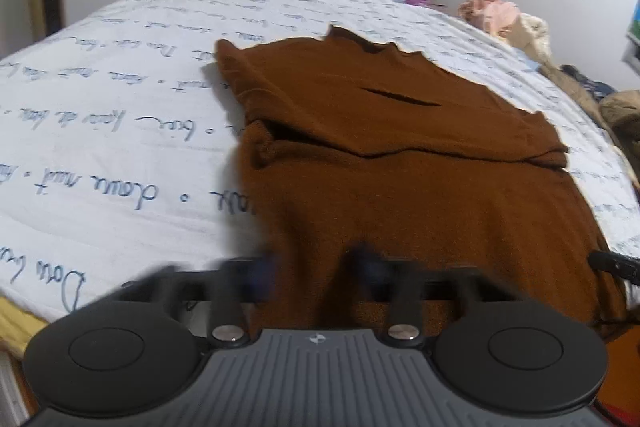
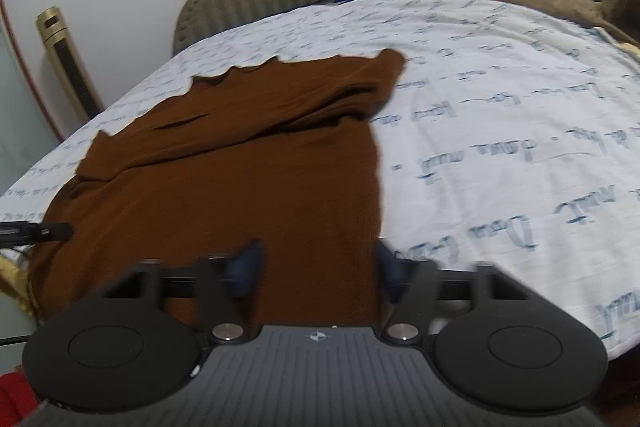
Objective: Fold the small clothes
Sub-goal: 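Grasp the brown sweater hem with both tools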
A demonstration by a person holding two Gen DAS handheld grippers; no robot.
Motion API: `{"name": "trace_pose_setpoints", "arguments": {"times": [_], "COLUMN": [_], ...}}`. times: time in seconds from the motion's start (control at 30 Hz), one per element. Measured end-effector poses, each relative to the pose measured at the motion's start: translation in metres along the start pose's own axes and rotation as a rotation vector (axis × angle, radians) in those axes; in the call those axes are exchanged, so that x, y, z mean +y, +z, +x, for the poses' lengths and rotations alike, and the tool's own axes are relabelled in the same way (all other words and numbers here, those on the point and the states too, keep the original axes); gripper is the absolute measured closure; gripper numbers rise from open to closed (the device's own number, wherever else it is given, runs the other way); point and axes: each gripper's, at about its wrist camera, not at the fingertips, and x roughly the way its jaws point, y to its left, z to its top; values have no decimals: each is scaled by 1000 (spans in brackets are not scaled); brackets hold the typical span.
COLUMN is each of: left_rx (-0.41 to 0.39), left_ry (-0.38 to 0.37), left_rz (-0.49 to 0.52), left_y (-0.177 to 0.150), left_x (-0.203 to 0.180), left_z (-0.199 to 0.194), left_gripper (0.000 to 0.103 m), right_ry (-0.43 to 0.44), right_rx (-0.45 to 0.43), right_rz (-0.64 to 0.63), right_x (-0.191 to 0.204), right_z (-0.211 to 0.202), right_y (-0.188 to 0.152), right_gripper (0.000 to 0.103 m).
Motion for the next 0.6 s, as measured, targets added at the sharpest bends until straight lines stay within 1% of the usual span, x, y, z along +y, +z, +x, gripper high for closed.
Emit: {"name": "trace_pose_setpoints", "arguments": {"times": [0.03,0.07,0.1,0.13,0.2,0.23,0.3,0.37,0.43,0.5,0.53,0.6], "left_rx": [2,3,-1,-6,-24,-33,-33,-36,-74,-109,-125,-156], "left_ry": [1,-16,-29,-41,-71,-85,-150,-209,-246,-272,-279,-236], "left_rz": [-34,-64,-84,-88,-75,-64,-76,-86,-84,-88,-82,-72], "left_y": [1,3,5,6,10,11,18,32,55,79,91,110], "left_x": [3,8,11,11,9,7,5,5,5,4,3,-2], "left_z": [0,-2,-5,-9,-21,-25,-34,-41,-45,-45,-41,-27], "left_gripper": [92,95,96,96,96,96,96,96,96,96,96,96], "right_ry": [-25,-43,-48,-41,-4,30,135,253,334,364,363,307], "right_rx": [-9,-18,-23,-24,-27,-29,-26,-38,-69,-112,-136,-182], "right_rz": [-12,-18,-10,7,27,44,106,178,224,250,257,248], "right_x": [3,4,3,0,-3,-4,-10,-17,-23,-30,-34,-40], "right_z": [0,-1,-2,-4,-11,-16,-25,-33,-38,-37,-35,-27], "right_y": [-1,-1,0,1,4,6,13,25,41,60,71,87], "right_gripper": [70,74,84,88,89,90,90,90,90,92,93,95]}}
